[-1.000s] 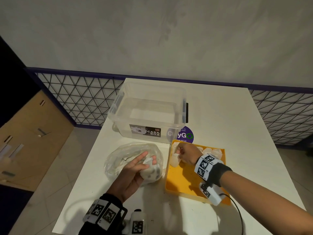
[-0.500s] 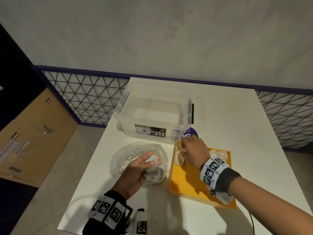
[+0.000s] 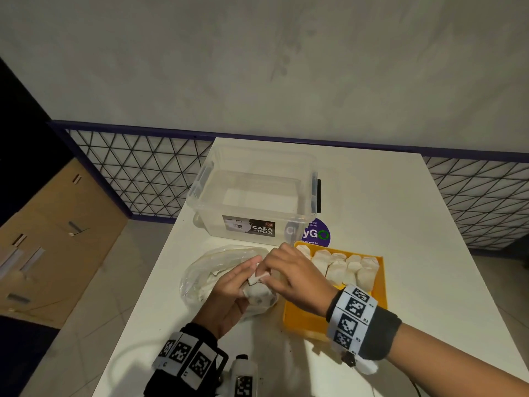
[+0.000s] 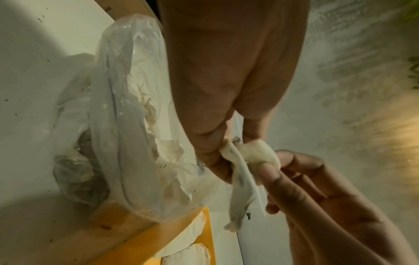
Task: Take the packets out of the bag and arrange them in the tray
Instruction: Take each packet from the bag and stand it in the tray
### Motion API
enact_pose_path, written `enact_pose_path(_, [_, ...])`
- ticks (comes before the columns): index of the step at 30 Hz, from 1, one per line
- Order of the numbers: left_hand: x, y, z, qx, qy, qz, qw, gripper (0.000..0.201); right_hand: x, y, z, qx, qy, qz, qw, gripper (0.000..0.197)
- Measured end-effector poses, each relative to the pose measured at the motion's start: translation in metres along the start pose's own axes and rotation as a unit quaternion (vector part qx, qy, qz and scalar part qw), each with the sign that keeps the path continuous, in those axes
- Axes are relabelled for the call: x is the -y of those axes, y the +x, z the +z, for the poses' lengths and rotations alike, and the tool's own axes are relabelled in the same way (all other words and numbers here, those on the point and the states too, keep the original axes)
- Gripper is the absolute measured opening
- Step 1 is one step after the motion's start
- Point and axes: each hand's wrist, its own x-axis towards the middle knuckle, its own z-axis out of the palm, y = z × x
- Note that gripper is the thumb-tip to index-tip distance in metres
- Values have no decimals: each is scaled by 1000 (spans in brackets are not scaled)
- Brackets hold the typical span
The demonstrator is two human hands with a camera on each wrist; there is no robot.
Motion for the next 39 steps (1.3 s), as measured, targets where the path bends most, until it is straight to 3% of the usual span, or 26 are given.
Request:
enact_pose_path(3, [-2,-2,2,6,-24,-1,1000,47,1,0,-4,-22,127,77,989,7])
enact_pose_path(5, [-1,-1,3,-21,-38,-17,999,51,1,2,-8,-38,202,118,972,11])
enact_pose_path(10, [4,-4,0,5,-5,6,1000,35,0,6,-12,-70,323,177,927,5])
enact_pose_path(16, [3,-11,0,28,6,18,999,24,-4,7,-14,-89,374,208,899,8])
enact_pose_path(21, [1,-13,-2,32,35,26,999,12,-6,8,-14,-96,376,220,895,11])
enact_pose_path(26, [0,-13,-2,31,55,31,998,16,-9,8,-10,-90,387,229,889,11])
enact_pose_path(34, [-4,-3,-13,-31,77,39,996,17,-17,23,14,-61,404,265,873,14])
enact_pose_path(39, [-22,-4,-18,-58,130,47,989,23,-19,32,20,-41,401,258,878,14])
